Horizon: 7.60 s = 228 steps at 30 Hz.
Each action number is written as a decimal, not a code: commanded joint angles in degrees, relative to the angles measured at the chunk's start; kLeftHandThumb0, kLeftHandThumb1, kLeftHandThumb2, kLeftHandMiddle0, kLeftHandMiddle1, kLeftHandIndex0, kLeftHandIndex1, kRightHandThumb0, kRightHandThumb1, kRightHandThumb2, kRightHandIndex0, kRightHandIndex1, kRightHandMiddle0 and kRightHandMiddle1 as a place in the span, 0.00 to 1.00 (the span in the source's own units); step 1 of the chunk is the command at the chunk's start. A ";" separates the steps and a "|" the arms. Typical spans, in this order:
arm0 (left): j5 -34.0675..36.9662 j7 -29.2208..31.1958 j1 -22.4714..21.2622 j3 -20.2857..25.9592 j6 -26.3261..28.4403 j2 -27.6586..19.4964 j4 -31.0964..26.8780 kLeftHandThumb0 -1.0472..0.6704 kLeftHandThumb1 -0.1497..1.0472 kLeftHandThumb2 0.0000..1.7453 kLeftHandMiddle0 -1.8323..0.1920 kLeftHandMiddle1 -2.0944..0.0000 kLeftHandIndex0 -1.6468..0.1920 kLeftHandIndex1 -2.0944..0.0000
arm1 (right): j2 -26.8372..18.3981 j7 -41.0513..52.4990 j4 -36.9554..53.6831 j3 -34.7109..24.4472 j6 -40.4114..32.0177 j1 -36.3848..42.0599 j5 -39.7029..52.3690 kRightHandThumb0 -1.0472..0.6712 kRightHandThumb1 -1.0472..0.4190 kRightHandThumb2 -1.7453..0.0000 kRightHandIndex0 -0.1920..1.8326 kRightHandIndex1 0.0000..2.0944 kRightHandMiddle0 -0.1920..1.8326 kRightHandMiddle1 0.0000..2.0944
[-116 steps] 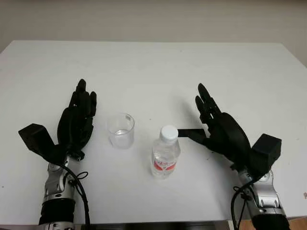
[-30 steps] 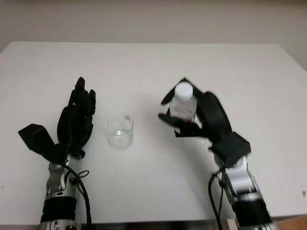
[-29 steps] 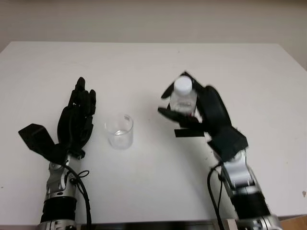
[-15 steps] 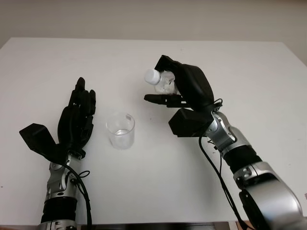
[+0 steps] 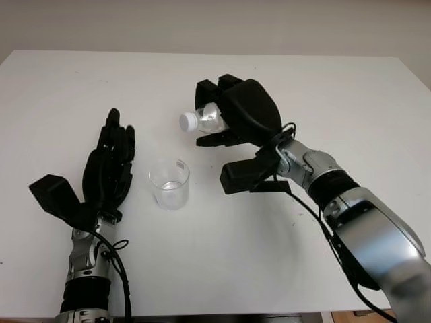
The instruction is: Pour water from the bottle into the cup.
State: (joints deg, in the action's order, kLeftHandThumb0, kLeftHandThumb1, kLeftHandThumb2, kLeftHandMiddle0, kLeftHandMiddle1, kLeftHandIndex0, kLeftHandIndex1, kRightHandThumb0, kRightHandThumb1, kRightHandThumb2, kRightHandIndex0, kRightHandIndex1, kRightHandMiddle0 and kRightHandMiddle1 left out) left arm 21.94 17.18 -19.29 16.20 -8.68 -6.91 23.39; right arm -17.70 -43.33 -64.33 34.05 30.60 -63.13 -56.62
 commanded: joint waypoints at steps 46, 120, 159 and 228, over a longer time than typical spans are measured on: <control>-0.32 0.13 -3.06 -0.21 -3.15 0.96 4.14 0.19 1.00 0.23 0.95 0.97 0.94 0.98 | -0.52 -27.99 -2.32 23.91 -10.10 -12.88 -19.94 0.32 0.00 0.77 0.72 1.00 0.46 1.00; 2.25 2.22 0.74 1.08 5.11 -0.95 -3.77 0.21 1.00 0.21 0.95 0.97 0.94 0.97 | 6.26 50.87 66.18 -36.24 -57.93 40.36 64.70 0.38 0.00 0.78 0.90 1.00 0.71 1.00; 2.44 2.39 1.01 1.35 5.94 -1.61 -3.98 0.21 1.00 0.21 0.95 0.97 0.93 0.97 | 9.06 50.29 55.79 -35.33 -40.58 44.18 58.91 0.37 0.00 0.79 0.86 1.00 0.67 1.00; 2.02 2.70 0.02 1.04 4.89 -1.64 -2.28 0.20 1.00 0.21 0.95 0.97 0.94 0.98 | 5.13 45.97 50.50 -30.68 -17.95 53.89 44.91 0.03 0.09 0.97 0.00 0.00 0.00 0.00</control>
State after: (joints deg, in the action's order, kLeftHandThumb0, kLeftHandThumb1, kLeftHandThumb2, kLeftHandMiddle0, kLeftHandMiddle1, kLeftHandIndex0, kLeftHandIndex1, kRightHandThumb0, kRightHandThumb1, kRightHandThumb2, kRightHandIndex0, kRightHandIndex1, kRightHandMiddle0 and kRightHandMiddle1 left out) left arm 24.23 19.64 -18.53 17.27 -3.23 -8.36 20.97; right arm -13.08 3.20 -13.15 3.33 11.55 -8.74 -11.58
